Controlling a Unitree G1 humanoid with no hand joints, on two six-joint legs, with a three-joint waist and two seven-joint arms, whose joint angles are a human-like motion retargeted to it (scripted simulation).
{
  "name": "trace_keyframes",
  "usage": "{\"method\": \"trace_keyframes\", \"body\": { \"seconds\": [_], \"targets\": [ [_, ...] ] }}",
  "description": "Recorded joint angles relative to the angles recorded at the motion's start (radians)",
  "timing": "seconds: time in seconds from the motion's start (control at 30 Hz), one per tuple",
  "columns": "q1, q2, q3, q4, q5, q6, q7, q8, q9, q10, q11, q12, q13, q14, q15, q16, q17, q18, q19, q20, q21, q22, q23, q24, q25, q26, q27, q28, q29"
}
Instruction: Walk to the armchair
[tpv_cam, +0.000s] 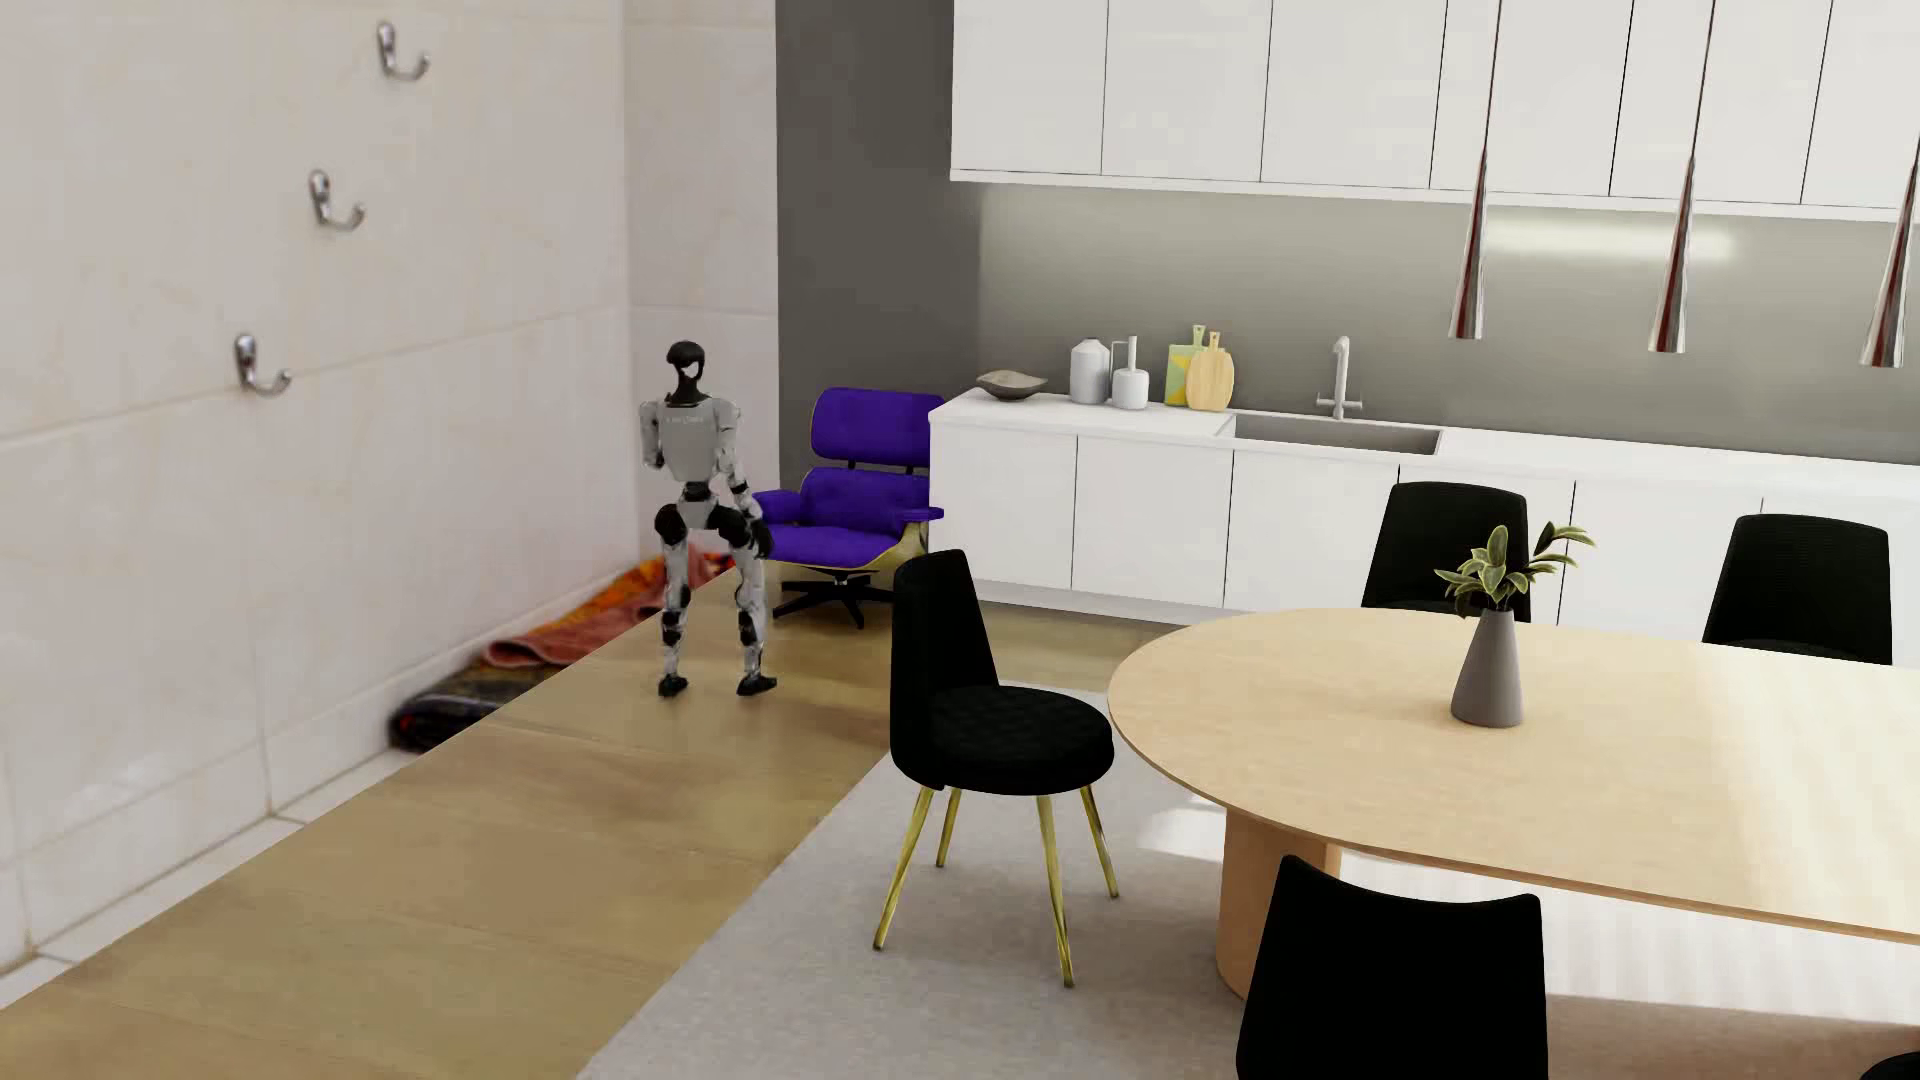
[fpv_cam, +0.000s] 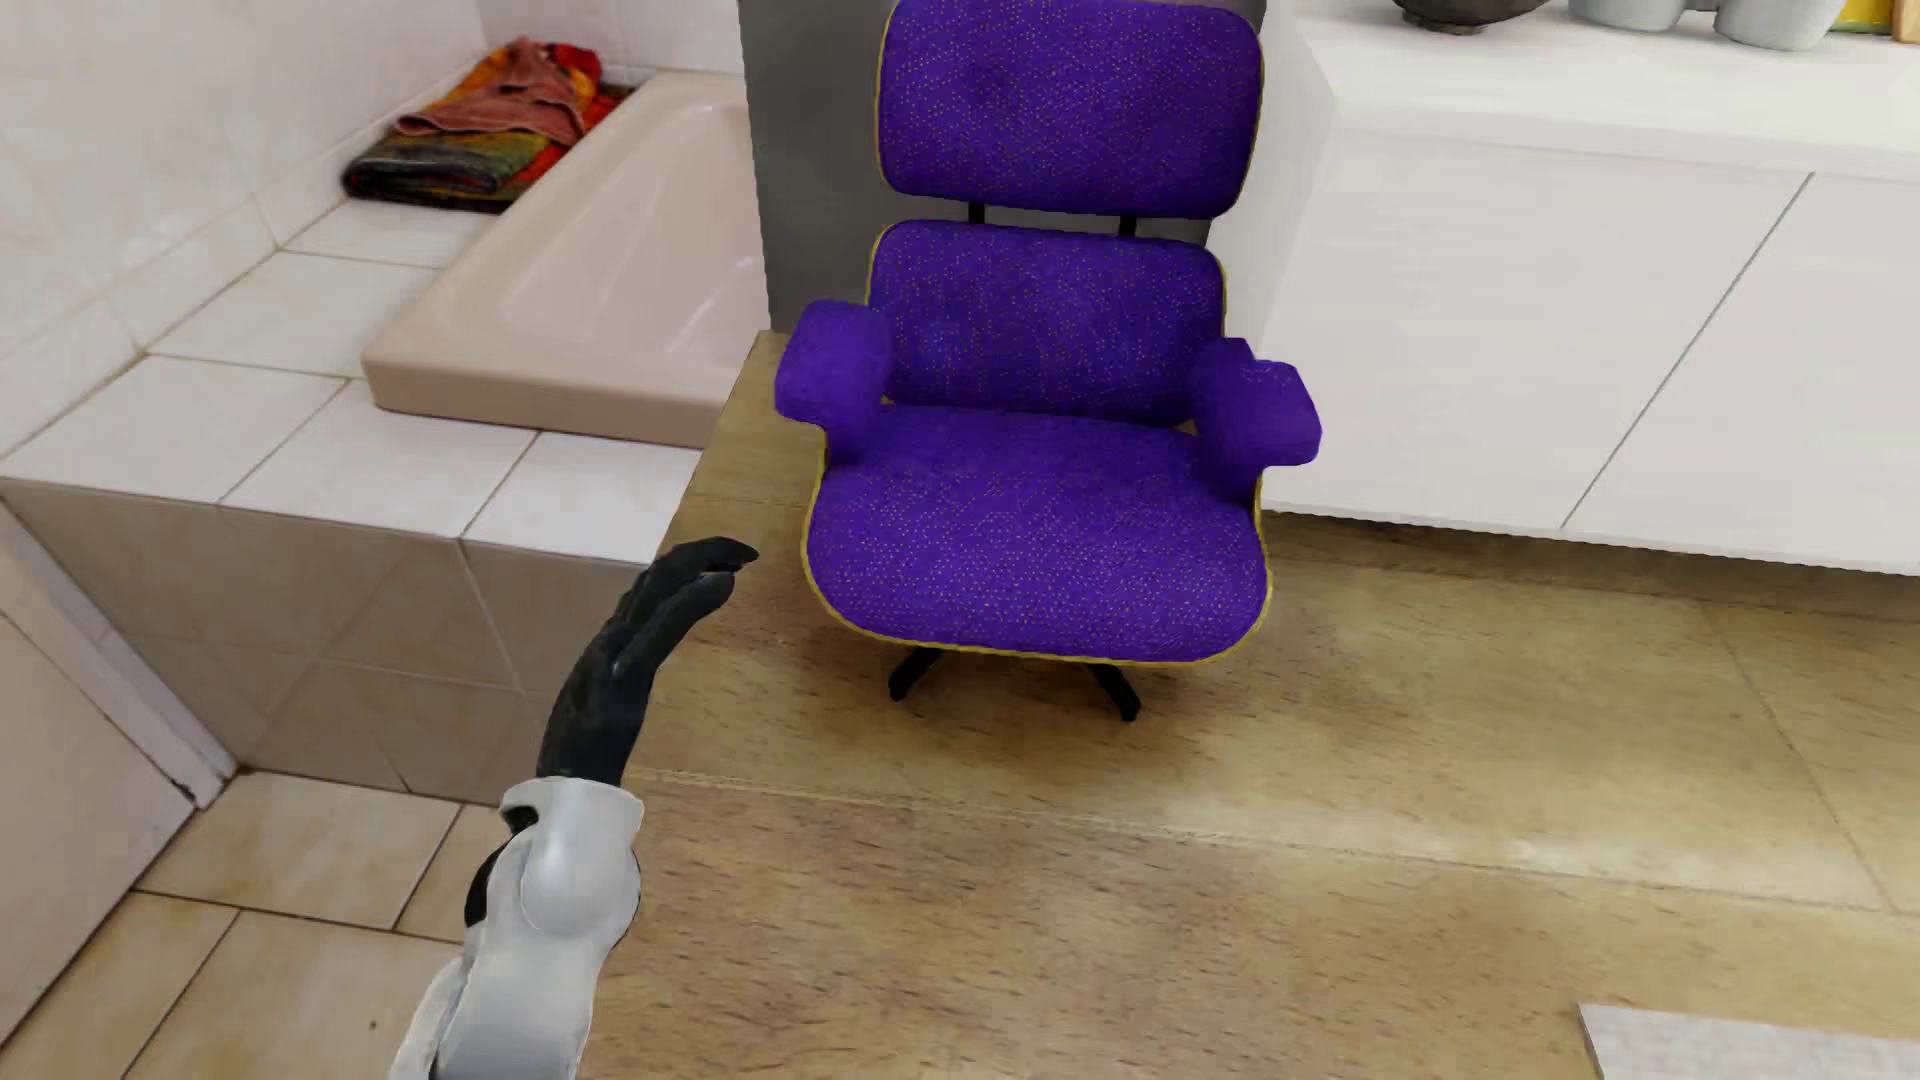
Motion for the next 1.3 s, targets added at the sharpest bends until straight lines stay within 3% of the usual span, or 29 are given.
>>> {"method": "trace_keyframes", "body": {
  "seconds": [0.03, 0.07, 0.1, 0.13, 0.17, 0.2, 0.23, 0.27, 0.3, 0.33, 0.37, 0.4, 0.47, 0.5, 0.53, 0.6, 0.63, 0.73, 0.77, 0.83, 0.93, 1.07, 1.17, 1.3],
  "targets": [
    [0.0, 0.03, 0.005, 0.001, 0.006, -0.001, -0.013, -0.023, -0.001, 0.009, -0.035, 0.005, 0.008, 0.015, -0.017, 0.01, 0.034, -0.006, -0.009, 0.024, -0.049, 0.013, -0.019, -0.025, 0.027, 0.017, -0.027, 0.013, 0.008],
    [-0.015, 0.055, 0.011, 0.006, 0.016, 0.003, -0.024, -0.039, 0.002, 0.049, -0.064, 0.015, -0.006, 0.042, -0.019, 0.019, 0.081, -0.012, -0.014, 0.054, -0.119, 0.046, -0.034, -0.009, 0.078, 0.044, -0.002, 0.023, 0.013],
    [-0.054, 0.067, 0.015, 0.011, 0.025, 0.011, -0.039, -0.052, 0.008, 0.122, -0.073, 0.028, -0.038, 0.077, -0.025, 0.013, 0.129, -0.023, -0.019, 0.087, -0.18, 0.11, -0.056, 0.031, 0.12, 0.088, 0.061, 0.035, -0.018],
    [-0.11, 0.065, 0.019, 0.017, 0.031, 0.022, -0.054, -0.061, 0.014, 0.217, -0.059, 0.036, -0.076, 0.118, -0.045, -0.006, 0.166, -0.043, -0.022, 0.118, -0.207, 0.209, -0.09, 0.07, 0.13, 0.155, 0.117, 0.039, -0.093],
    [-0.163, 0.062, 0.02, 0.024, 0.038, 0.032, -0.065, -0.07, 0.018, 0.303, -0.049, 0.039, -0.121, 0.153, -0.063, -0.024, 0.19, -0.097, -0.028, 0.149, -0.212, 0.336, -0.123, 0.098, 0.134, 0.243, 0.141, 0.027, -0.172],
    [-0.201, 0.064, 0.017, 0.033, 0.049, 0.041, -0.075, -0.073, 0.02, 0.368, -0.051, 0.04, -0.173, 0.169, -0.076, -0.032, 0.2, -0.164, -0.035, 0.173, -0.203, 0.483, -0.15, 0.118, 0.145, 0.337, 0.139, -0.004, -0.228],
    [-0.221, 0.07, 0.014, 0.048, 0.063, 0.049, -0.086, -0.074, 0.02, 0.395, -0.056, 0.041, -0.231, 0.143, -0.085, -0.023, 0.2, -0.185, -0.039, 0.18, -0.191, 0.648, -0.172, 0.146, 0.165, 0.42, 0.119, -0.063, -0.254],
    [-0.218, 0.078, 0.009, 0.1, 0.081, 0.058, -0.052, -0.067, 0.018, 0.364, -0.071, 0.055, -0.291, 0.081, -0.088, 0.0, 0.188, -0.16, -0.045, 0.153, -0.182, 0.815, -0.186, 0.204, 0.194, 0.478, 0.075, -0.152, -0.25],
    [-0.189, 0.089, 0.004, 0.165, 0.103, 0.068, 0.014, -0.054, 0.014, 0.272, -0.097, 0.085, -0.361, 0.029, -0.085, 0.026, 0.168, -0.108, -0.049, 0.045, -0.169, 0.954, -0.188, 0.331, 0.226, 0.482, 0.019, -0.286, -0.224],
    [-0.14, 0.099, 0.001, 0.207, 0.128, 0.079, 0.069, -0.036, 0.008, 0.134, -0.125, 0.129, -0.426, 0.012, -0.081, 0.047, 0.144, -0.068, -0.049, -0.083, -0.148, 1.025, -0.191, 0.472, 0.247, 0.399, -0.039, -0.422, -0.192],
    [-0.085, 0.111, 0.004, 0.209, 0.15, 0.091, 0.078, -0.021, 0.0, -0.021, -0.156, 0.182, -0.475, 0.036, -0.076, 0.047, 0.12, -0.109, -0.052, -0.108, -0.122, 1.036, -0.209, 0.527, 0.254, 0.319, -0.085, -0.496, -0.175],
    [-0.046, 0.121, 0.009, 0.222, 0.169, 0.104, 0.083, -0.014, -0.008, -0.087, -0.175, 0.242, -0.504, 0.017, -0.075, 0.025, 0.099, -0.123, -0.052, -0.023, -0.094, 1.018, -0.247, 0.488, 0.247, 0.297, -0.117, -0.502, -0.179],
    [0.001, 0.145, 0.021, 0.237, 0.187, 0.121, 0.1, -0.012, -0.02, -0.159, -0.206, 0.336, -0.514, 0.024, -0.075, -0.046, 0.075, -0.144, -0.051, 0.194, -0.066, 0.961, -0.34, 0.361, 0.244, 0.321, -0.147, -0.431, -0.254],
    [0.011, 0.15, 0.027, 0.238, 0.187, 0.125, 0.103, -0.014, -0.023, -0.171, -0.207, 0.364, -0.505, 0.031, -0.079, -0.072, 0.084, -0.146, -0.049, 0.247, -0.073, 0.919, -0.365, 0.347, 0.265, 0.325, -0.151, -0.371, -0.308],
    [0.013, 0.153, 0.033, 0.237, 0.184, 0.126, 0.102, -0.02, -0.026, -0.173, -0.202, 0.38, -0.491, 0.036, -0.084, -0.083, 0.1, -0.146, -0.046, 0.259, -0.088, 0.881, -0.371, 0.368, 0.302, 0.316, -0.144, -0.308, -0.339],
    [0.017, 0.16, 0.043, 0.227, 0.173, 0.126, 0.093, -0.039, -0.032, -0.183, -0.191, 0.367, -0.456, 0.043, -0.094, -0.086, 0.113, -0.143, -0.039, 0.24, -0.105, 0.833, -0.345, 0.428, 0.359, 0.301, -0.109, -0.236, -0.315],
    [0.024, 0.167, 0.046, 0.222, 0.169, 0.125, 0.083, -0.051, -0.035, -0.198, -0.192, 0.346, -0.438, 0.046, -0.095, -0.088, 0.106, -0.143, -0.036, 0.237, -0.096, 0.816, -0.314, 0.442, 0.342, 0.3, -0.077, -0.223, -0.292],
    [0.054, 0.205, 0.044, 0.212, 0.166, 0.121, 0.048, -0.097, -0.043, -0.25, -0.214, 0.277, -0.4, 0.062, -0.082, -0.095, 0.1, -0.147, -0.03, 0.227, -0.06, 0.727, -0.135, 0.436, 0.213, 0.284, 0.044, -0.218, -0.252],
    [0.061, 0.215, 0.043, 0.211, 0.167, 0.12, 0.035, -0.111, -0.045, -0.26, -0.216, 0.25, -0.387, 0.065, -0.082, -0.087, 0.106, -0.148, -0.028, 0.208, -0.074, 0.7, -0.069, 0.447, 0.199, 0.275, 0.072, -0.206, -0.218],
    [0.07, 0.236, 0.041, 0.206, 0.164, 0.116, 0.007, -0.142, -0.049, -0.27, -0.217, 0.202, -0.34, 0.065, -0.09, -0.084, 0.112, -0.148, -0.025, 0.207, -0.091, 0.649, 0.01, 0.398, 0.178, 0.238, 0.096, -0.193, -0.118],
    [0.057, 0.272, 0.035, 0.183, 0.149, 0.106, -0.044, -0.198, -0.05, -0.241, -0.226, 0.152, -0.24, 0.057, -0.114, -0.081, 0.121, -0.144, -0.017, 0.182, -0.118, 0.584, -0.004, 0.324, 0.15, 0.197, 0.062, -0.168, -0.073],
    [0.01, 0.291, 0.031, 0.122, 0.105, 0.095, -0.115, -0.271, -0.044, -0.184, -0.222, 0.153, -0.192, 0.064, -0.132, -0.076, 0.11, -0.135, -0.006, 0.136, -0.151, 0.549, -0.006, 0.3, 0.118, 0.193, 0.043, -0.155, -0.066],
    [-0.026, 0.279, 0.034, 0.087, 0.077, 0.095, -0.157, -0.314, -0.036, -0.168, -0.203, 0.188, -0.247, 0.075, -0.142, -0.074, 0.076, -0.132, -0.003, 0.15, -0.119, 0.581, -0.021, 0.295, 0.062, 0.226, 0.002, -0.148, -0.044],
    [-0.031, 0.274, 0.039, 0.076, 0.077, 0.102, -0.191, -0.345, -0.028, -0.201, -0.212, 0.252, -0.361, 0.06, -0.155, -0.063, 0.067, -0.135, -0.009, 0.19, -0.082, 0.707, -0.064, 0.306, 0.065, 0.316, -0.051, -0.168, -0.139]
  ]
}}
